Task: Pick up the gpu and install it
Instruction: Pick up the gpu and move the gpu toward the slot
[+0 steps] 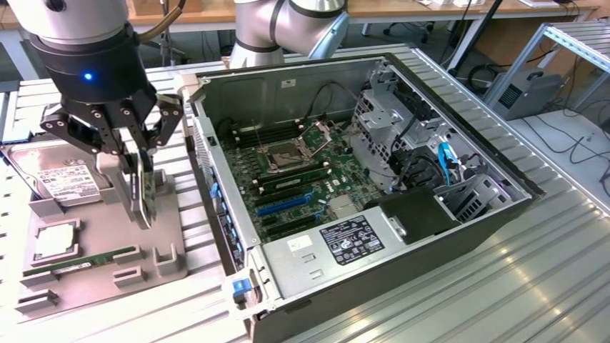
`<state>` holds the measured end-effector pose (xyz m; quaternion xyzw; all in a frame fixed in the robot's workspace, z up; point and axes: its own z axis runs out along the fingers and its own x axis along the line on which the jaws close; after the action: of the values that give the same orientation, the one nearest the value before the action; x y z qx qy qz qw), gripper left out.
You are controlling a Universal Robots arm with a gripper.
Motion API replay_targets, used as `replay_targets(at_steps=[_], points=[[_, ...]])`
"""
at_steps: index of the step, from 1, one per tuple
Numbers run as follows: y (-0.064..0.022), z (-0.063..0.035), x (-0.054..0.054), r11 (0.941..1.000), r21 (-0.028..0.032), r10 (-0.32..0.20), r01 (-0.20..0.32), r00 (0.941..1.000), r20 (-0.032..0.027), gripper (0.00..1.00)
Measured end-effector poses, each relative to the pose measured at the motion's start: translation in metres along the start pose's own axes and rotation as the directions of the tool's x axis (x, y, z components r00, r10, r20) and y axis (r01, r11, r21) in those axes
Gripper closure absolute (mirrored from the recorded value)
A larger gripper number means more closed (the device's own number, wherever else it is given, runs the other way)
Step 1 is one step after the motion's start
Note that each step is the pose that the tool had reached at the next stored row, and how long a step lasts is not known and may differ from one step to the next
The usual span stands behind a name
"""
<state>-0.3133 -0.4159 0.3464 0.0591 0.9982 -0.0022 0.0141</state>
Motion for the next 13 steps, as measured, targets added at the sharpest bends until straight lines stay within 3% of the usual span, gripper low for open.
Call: replay_targets(at_steps=[13], points=[[0.0,-0.007,-0.0002,1.0,0.0,0.0,0.0,1.0,0.0,0.73]])
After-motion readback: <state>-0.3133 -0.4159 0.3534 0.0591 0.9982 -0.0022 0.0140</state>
